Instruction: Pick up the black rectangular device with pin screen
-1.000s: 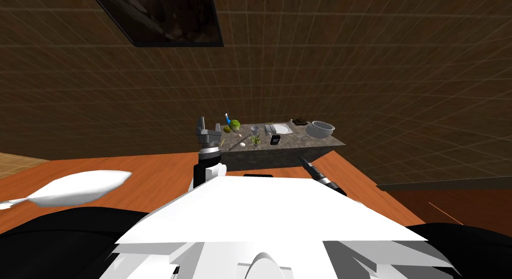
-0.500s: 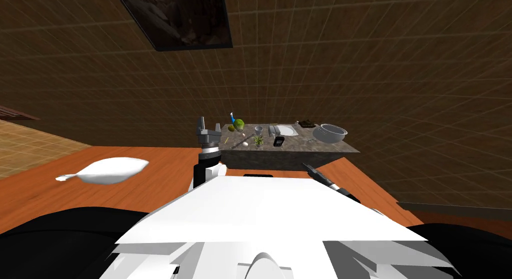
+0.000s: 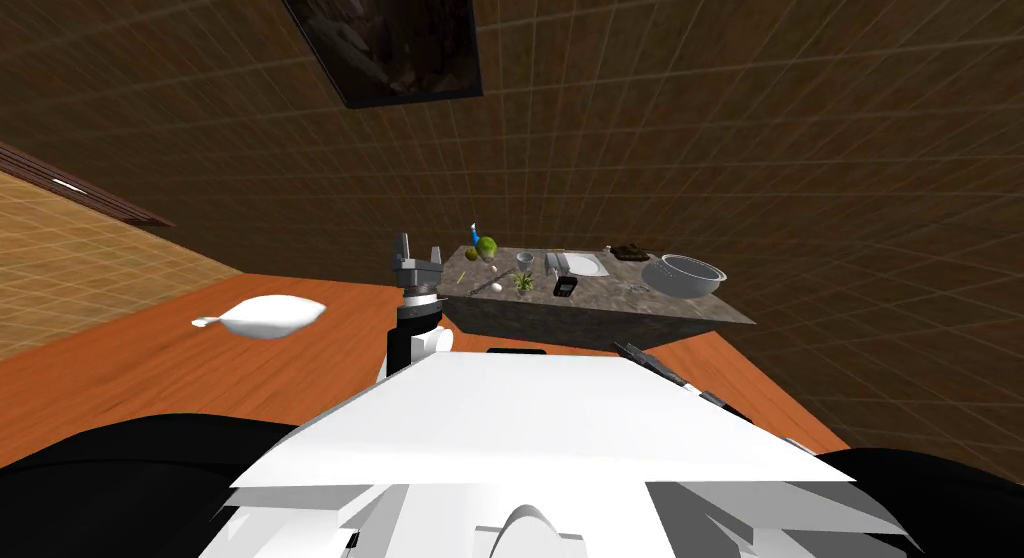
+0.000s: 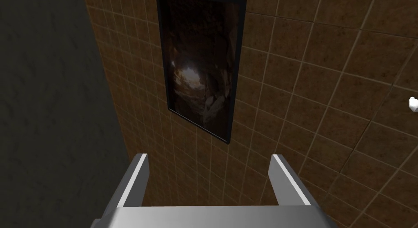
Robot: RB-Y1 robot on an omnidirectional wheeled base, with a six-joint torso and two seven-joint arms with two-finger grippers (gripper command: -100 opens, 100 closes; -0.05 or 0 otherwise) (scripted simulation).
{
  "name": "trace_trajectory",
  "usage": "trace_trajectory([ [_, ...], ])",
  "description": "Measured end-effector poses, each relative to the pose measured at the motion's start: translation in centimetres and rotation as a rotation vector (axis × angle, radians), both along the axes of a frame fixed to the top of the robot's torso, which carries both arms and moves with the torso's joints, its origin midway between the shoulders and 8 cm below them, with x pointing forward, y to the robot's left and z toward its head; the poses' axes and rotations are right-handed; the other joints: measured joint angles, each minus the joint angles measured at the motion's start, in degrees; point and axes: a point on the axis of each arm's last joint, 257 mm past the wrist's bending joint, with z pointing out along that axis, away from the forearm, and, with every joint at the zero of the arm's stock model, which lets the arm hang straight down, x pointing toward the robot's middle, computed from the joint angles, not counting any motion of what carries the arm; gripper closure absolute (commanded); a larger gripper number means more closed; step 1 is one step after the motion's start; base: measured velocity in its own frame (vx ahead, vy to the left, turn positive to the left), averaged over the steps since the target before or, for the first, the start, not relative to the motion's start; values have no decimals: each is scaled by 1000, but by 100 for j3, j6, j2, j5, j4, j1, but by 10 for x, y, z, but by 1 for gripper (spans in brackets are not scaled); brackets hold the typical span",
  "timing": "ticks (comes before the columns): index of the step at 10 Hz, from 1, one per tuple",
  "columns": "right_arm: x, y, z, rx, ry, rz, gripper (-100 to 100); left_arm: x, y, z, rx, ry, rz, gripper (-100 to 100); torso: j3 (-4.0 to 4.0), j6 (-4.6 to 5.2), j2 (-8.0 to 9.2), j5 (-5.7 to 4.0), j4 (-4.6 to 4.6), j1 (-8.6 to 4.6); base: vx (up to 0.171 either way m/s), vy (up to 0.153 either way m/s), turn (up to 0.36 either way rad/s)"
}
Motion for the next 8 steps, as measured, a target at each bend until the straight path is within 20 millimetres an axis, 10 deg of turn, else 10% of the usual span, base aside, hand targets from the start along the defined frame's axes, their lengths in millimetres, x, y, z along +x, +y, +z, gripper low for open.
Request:
trace_trajectory([
  [8,-64,-65,-21,-222,194,145,-100,0,0,0,0,0,0,0,0,5,0,0,0,7,5,3,196],
])
